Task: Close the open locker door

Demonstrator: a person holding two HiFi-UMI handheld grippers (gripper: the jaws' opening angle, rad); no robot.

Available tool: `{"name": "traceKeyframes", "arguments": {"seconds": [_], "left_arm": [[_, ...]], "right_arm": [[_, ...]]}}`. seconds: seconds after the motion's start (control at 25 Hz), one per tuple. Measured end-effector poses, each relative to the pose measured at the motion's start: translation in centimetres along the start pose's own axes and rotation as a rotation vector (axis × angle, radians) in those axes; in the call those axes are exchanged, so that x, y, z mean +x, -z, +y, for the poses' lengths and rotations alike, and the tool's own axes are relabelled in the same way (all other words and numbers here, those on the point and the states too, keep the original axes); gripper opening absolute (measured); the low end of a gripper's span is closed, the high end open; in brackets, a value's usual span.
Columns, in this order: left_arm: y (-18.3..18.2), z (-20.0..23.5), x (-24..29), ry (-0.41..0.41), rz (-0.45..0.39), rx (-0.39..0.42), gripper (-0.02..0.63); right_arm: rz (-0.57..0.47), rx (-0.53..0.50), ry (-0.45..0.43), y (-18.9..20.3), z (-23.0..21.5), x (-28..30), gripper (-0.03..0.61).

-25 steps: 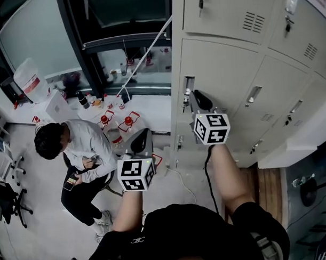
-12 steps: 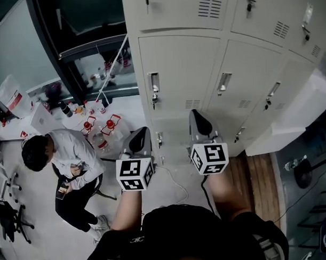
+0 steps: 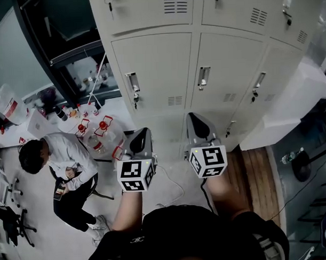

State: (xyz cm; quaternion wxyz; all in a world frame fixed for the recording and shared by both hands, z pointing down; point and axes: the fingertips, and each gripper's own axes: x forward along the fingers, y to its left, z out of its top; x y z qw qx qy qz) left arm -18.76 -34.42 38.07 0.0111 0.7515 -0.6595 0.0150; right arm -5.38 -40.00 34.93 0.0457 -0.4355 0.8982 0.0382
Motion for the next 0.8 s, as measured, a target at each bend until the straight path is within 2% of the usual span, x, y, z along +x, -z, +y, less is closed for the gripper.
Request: {"name": "traceKeyframes", "arguments": {"seconds": [0.6,0.8], "left_arm": [[-0.76,-0.7,-0.69,-0.051,-0.015,0.007,0.0],[-1.08,-0.49,-0.35,-0.049,-0.016,0.011,0.0]], "right_arm": [[-0.027,0.002,-0.058,-0.53,0.33,-0.43,0.011],[-0.025,0.063,-0.084,-0.8,0.36,0.17,0.011]]}}
